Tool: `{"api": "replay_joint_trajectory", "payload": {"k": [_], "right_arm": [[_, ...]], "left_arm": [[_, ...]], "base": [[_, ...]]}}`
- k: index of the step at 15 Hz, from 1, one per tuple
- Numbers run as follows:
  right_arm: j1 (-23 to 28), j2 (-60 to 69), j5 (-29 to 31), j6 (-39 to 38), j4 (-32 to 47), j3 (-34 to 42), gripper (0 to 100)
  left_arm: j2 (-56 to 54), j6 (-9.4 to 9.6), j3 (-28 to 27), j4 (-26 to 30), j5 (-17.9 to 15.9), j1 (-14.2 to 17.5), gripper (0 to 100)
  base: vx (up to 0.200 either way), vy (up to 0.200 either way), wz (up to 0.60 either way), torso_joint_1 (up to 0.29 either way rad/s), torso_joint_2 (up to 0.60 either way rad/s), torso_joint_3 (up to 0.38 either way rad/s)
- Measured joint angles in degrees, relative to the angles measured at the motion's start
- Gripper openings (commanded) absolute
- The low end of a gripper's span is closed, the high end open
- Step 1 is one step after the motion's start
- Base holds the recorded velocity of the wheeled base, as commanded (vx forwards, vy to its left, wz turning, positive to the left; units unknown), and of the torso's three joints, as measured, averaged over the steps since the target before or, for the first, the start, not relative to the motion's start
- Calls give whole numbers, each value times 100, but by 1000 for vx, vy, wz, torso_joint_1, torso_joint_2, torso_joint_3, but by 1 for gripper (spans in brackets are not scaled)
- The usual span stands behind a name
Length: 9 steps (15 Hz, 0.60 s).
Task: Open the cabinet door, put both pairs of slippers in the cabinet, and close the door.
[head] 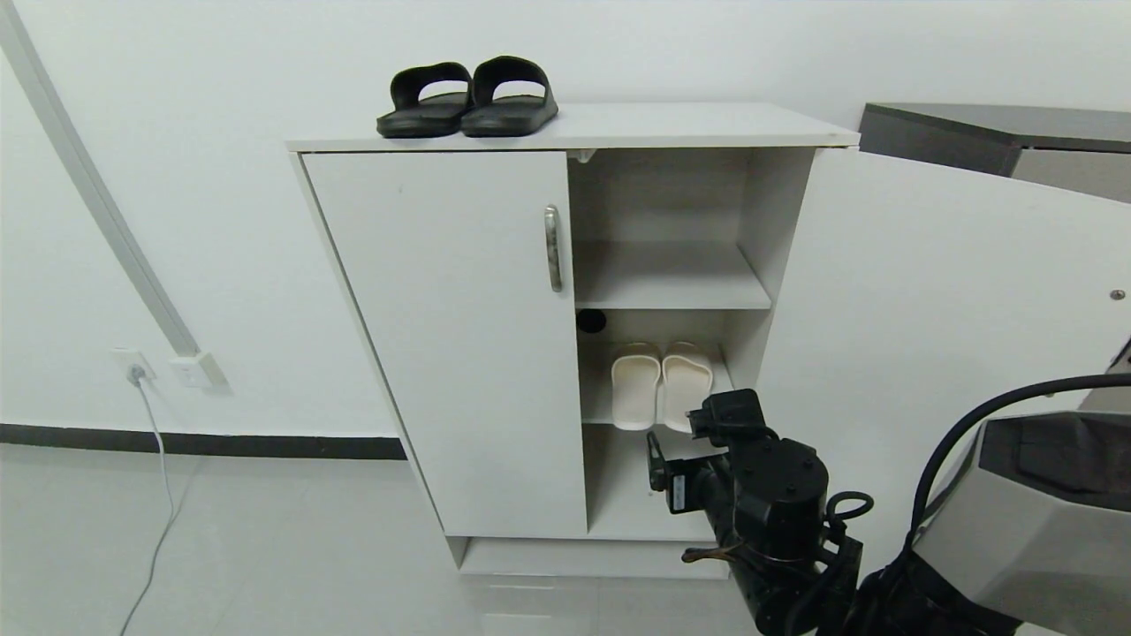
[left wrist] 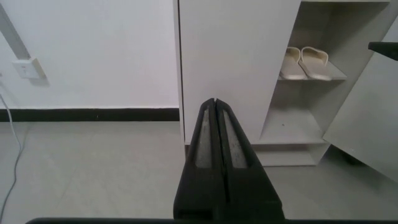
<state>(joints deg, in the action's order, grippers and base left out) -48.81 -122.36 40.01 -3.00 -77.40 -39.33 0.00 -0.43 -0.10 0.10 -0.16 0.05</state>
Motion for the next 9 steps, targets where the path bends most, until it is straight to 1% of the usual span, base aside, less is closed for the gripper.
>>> {"api": "replay_joint_trajectory", "payload": {"k": [1,9], "right_arm": [[5,-2,0,0,-1,-4,100],[5,-13,-2,0,-35,-4,100]], "left_arm": [[0,-1,0,0,-2,0,0],[0,-6,0,1,0,6,0]], "base": [[0,0,0,0,0,0],[0,200,0,2,4,2]]}}
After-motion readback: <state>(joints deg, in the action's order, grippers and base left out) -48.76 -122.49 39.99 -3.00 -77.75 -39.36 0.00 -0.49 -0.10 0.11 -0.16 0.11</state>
